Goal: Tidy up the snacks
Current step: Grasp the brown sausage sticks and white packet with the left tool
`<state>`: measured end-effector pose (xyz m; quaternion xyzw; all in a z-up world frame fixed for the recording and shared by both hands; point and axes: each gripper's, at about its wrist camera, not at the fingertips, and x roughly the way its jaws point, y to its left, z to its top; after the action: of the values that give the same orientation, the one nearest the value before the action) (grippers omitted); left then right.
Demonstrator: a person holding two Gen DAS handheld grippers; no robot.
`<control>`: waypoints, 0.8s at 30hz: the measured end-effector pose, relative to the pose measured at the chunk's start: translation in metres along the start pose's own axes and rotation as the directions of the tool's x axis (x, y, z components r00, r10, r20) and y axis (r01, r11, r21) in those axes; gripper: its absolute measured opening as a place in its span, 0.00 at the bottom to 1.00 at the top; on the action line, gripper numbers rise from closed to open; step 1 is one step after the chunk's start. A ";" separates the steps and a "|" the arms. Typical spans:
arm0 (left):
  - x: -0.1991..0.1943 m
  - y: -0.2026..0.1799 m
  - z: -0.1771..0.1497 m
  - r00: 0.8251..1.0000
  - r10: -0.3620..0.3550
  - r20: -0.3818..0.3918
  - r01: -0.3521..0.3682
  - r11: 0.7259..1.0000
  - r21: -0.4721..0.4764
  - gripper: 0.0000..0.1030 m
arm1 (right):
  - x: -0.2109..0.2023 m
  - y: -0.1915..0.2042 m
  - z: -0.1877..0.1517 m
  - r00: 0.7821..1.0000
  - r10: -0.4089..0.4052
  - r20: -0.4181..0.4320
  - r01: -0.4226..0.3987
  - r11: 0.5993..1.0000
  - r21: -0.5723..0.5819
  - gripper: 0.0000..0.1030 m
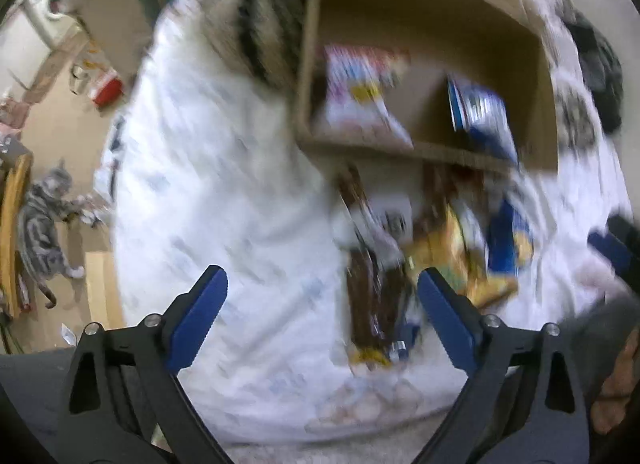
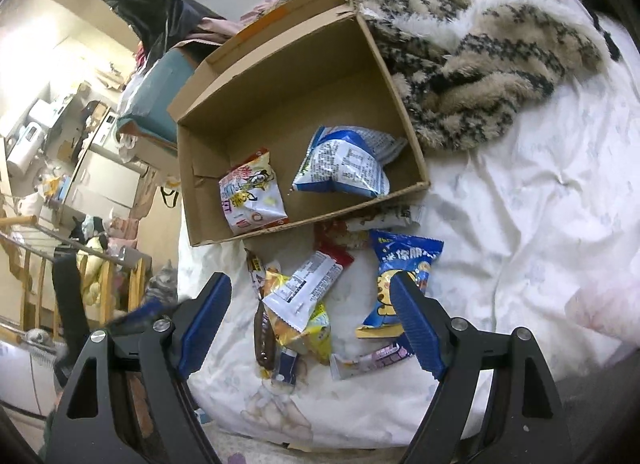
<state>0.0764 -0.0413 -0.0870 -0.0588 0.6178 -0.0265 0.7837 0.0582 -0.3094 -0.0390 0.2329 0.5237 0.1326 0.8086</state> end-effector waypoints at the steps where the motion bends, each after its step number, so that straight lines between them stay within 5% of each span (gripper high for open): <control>1: 0.008 -0.003 -0.004 1.000 -0.010 -0.025 0.010 1.000 -0.003 0.90 | 0.000 -0.001 0.000 1.000 0.000 0.001 0.000 1.000 0.007 0.81; 6: 0.050 -0.022 -0.017 0.988 -0.062 -0.141 0.064 0.998 0.005 0.89 | 0.003 -0.004 0.000 1.000 -0.016 0.002 0.015 1.000 0.020 0.81; 10: 0.073 -0.037 -0.019 0.987 -0.007 -0.163 0.017 0.998 0.063 0.88 | 0.003 -0.005 0.000 1.000 -0.029 0.005 0.029 0.999 0.016 0.82; 17: 0.080 -0.031 -0.018 0.979 -0.066 -0.191 0.068 0.998 0.001 0.49 | 0.003 -0.006 0.000 0.999 -0.044 0.011 0.043 0.999 0.014 0.81; 24: 0.041 -0.034 -0.033 0.986 -0.030 -0.164 0.034 0.999 0.022 0.42 | 0.004 -0.009 0.002 0.999 -0.038 0.008 0.038 0.999 0.031 0.81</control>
<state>0.0553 -0.0821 -0.1300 -0.0567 0.6788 -0.0514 0.7303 0.0611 -0.3159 -0.0463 0.2360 0.5266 0.1081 0.8095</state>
